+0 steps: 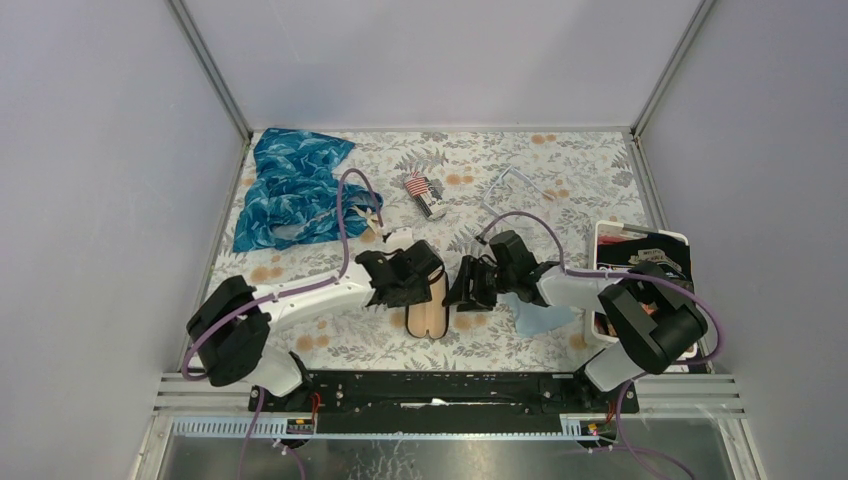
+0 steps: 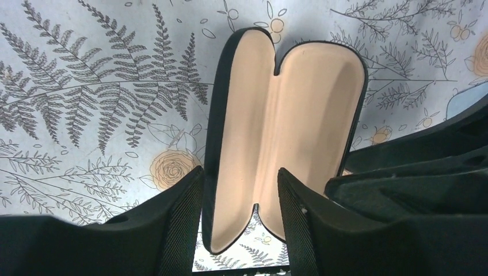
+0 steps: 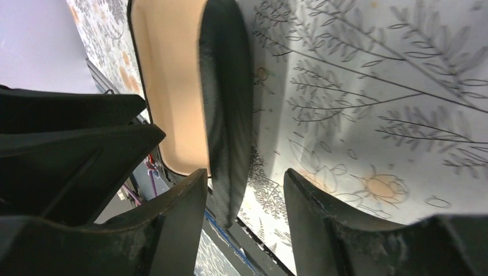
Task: Organize the sunglasses
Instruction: Open the sunglasses case at the center of the board, then move the sunglasses case at the center of the board.
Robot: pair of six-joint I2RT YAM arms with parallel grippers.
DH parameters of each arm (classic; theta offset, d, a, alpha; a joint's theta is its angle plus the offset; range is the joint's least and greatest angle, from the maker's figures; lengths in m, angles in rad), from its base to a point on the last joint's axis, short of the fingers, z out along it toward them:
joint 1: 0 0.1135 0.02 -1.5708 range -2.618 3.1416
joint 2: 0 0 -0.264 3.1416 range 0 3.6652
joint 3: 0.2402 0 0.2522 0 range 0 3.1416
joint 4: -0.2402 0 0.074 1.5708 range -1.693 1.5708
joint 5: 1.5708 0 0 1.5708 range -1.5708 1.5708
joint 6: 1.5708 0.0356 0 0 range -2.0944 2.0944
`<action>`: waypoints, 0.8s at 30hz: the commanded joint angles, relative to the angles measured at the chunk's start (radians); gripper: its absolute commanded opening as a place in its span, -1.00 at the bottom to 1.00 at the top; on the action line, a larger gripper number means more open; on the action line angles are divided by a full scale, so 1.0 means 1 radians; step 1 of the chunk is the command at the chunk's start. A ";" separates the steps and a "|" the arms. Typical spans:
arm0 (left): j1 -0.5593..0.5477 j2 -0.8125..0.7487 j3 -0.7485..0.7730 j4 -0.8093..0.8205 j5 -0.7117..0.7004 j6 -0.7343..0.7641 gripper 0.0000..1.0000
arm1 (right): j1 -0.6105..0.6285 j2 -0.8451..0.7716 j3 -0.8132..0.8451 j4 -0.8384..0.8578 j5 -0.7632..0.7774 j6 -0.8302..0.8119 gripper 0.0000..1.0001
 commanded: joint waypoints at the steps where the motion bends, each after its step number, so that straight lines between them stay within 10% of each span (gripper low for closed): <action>1: 0.026 -0.032 0.003 0.005 -0.002 0.028 0.08 | 0.047 0.035 0.050 0.044 -0.025 0.015 0.11; 12: 0.073 -0.060 -0.011 0.006 0.002 0.054 0.07 | 0.054 0.083 0.109 0.023 0.058 0.026 -0.51; 24: 0.103 -0.107 -0.023 0.010 -0.002 0.062 0.06 | 0.046 0.159 0.174 0.101 0.256 0.255 -0.60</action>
